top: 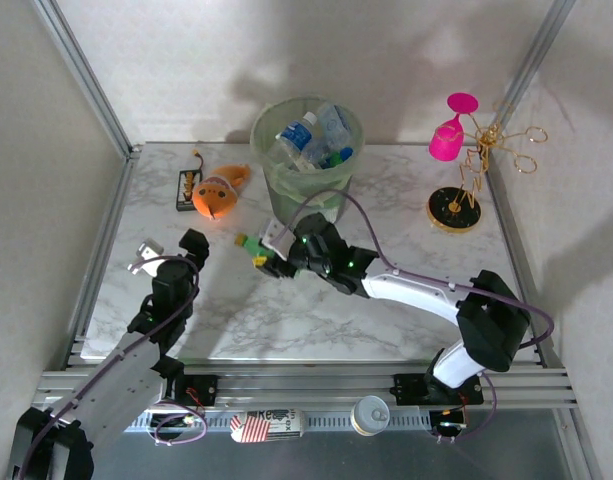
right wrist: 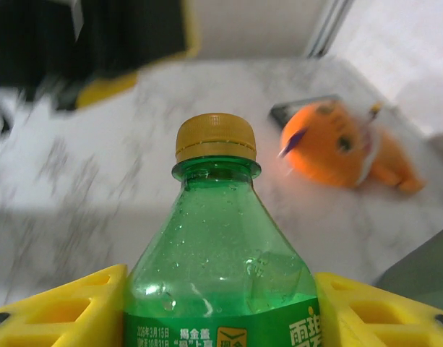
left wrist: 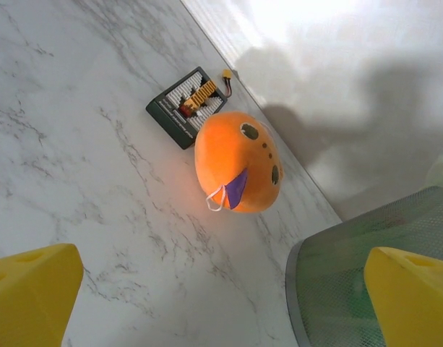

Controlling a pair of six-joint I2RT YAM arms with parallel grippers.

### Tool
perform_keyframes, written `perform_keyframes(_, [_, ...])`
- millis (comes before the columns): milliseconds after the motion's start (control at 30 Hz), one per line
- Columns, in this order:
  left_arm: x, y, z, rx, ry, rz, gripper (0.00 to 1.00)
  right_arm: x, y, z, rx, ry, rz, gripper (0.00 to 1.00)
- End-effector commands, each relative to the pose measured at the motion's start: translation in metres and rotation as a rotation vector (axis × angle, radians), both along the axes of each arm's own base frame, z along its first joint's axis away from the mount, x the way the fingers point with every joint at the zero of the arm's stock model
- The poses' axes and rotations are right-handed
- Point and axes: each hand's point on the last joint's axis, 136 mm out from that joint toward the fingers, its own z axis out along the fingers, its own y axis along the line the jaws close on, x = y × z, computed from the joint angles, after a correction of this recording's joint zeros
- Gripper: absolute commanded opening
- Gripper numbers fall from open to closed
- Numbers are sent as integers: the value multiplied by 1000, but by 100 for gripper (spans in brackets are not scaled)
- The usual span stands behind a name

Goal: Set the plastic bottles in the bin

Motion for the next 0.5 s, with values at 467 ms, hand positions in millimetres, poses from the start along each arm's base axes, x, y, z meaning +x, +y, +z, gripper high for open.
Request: perform_keyframes(467, [-9, 2, -6, -38, -11, -10, 99, 116, -46, 204, 399, -228, -428, 50])
